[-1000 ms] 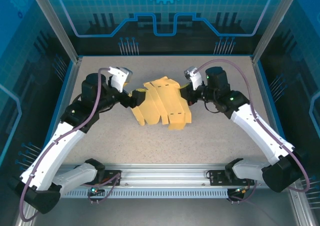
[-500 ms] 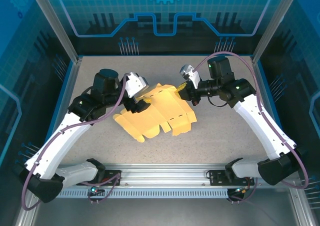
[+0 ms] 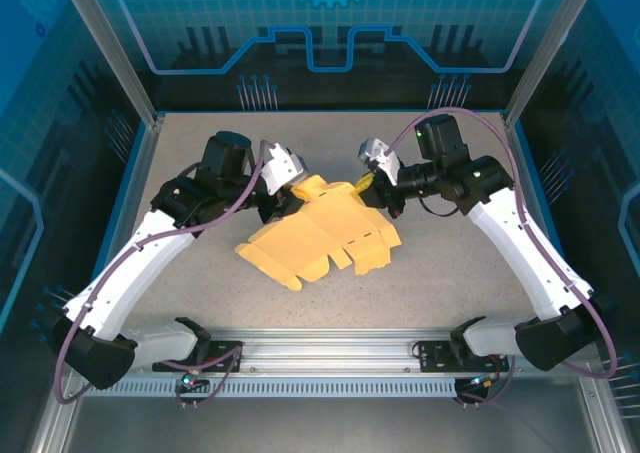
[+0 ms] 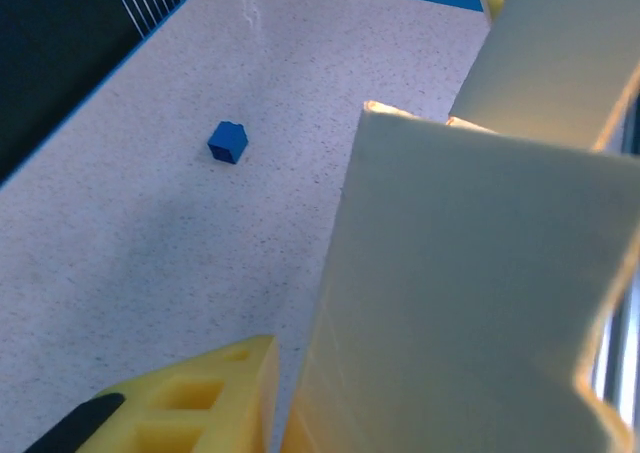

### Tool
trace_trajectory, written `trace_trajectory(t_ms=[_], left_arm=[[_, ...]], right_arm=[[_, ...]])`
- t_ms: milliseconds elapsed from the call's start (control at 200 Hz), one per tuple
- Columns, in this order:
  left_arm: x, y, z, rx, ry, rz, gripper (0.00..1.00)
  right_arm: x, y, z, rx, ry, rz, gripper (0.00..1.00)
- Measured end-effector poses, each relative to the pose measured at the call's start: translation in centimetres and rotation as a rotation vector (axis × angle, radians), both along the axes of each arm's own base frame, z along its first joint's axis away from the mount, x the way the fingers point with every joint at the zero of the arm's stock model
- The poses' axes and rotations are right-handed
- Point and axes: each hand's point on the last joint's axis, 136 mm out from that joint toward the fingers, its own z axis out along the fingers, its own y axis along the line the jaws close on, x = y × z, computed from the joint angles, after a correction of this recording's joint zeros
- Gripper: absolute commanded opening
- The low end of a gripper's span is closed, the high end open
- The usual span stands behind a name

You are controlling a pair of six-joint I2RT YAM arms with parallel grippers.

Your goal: Fold the paper box

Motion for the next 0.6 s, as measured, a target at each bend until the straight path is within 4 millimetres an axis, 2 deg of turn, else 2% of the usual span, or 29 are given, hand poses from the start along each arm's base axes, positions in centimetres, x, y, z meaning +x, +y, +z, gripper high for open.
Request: trace_trajectory(t_ms=[170,225,345,415,480,600], left_arm=[[-0.9,-0.5,-0.1,-0.028,0.049,-0.034,0.0],[-1.2,-0.6,-0.2,-0.037,0.064,-0.044,0.0],[-1.8,-0.4,0.2,-0.073,0.078,-0.062,0.0],[-2.1,0.0,0.9,-0.112,0.083,-0.065,0.0],[-2.2,0.4,1.8,-0.15,0.075,-0.067,0.0],[-2.4,1.1,3.1,-0.207,0.07,-0.071,0.0]], right_arm=[[0.3,-0.1,0.1,-0.011,-0.016,-0.004,0.0],[0.5,-0.2,0.0,-0.016,-0.019,-0.012,0.06],[0.9,-0.2,0.4,-0.004,-0.037,-0.02,0.3],[1.3,-0.5,0.6,0.015,-0.057,-0.033,0.41],[1.5,-1.2,0.8,0.034,-0.074,-0.045,0.47],[2.0,-2.1,1.4,0.071,-0.111,-0.054,0.51]])
